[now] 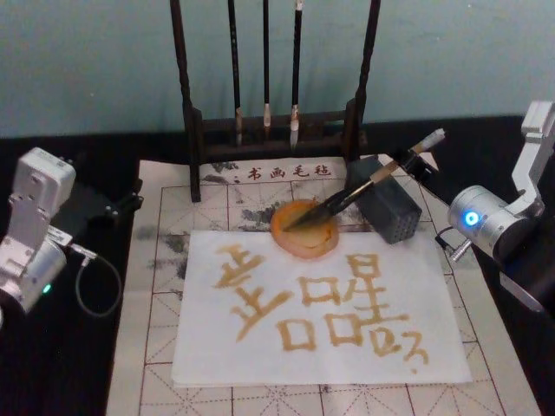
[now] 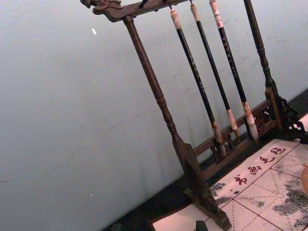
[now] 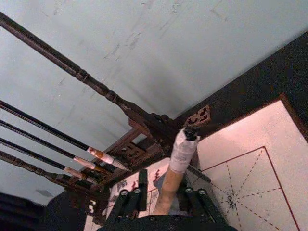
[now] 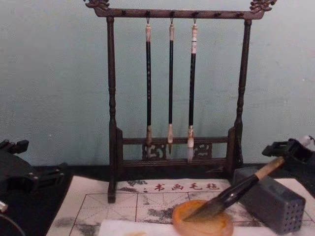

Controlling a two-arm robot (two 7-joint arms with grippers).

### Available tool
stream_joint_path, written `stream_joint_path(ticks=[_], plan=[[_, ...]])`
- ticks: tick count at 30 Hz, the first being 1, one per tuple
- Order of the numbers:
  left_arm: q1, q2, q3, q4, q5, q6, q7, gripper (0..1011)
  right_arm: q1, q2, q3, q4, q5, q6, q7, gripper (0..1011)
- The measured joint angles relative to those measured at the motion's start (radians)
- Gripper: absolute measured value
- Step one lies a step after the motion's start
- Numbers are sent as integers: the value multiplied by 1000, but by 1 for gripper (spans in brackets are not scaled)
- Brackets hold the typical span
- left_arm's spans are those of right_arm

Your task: Pick up the brush from the inkstone, write on the paper, then place the brush back to its original position.

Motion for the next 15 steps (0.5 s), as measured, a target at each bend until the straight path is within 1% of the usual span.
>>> stream_joint_path(ticks=[2, 5, 6, 8, 15], plan=[[0, 0, 0, 0, 0, 0, 0, 1001, 0, 0, 0, 0, 0, 0, 0, 352], [0, 0, 0, 0, 0, 0, 0, 1001, 0, 0, 0, 0, 0, 0, 0, 234], [0, 0, 0, 0, 0, 0, 0, 1001, 0, 0, 0, 0, 0, 0, 0, 218], [0, 0, 0, 0, 0, 0, 0, 1001, 0, 0, 0, 0, 0, 0, 0, 200], [0, 0, 0, 0, 0, 0, 0, 1001, 0, 0, 0, 0, 0, 1, 0, 200]])
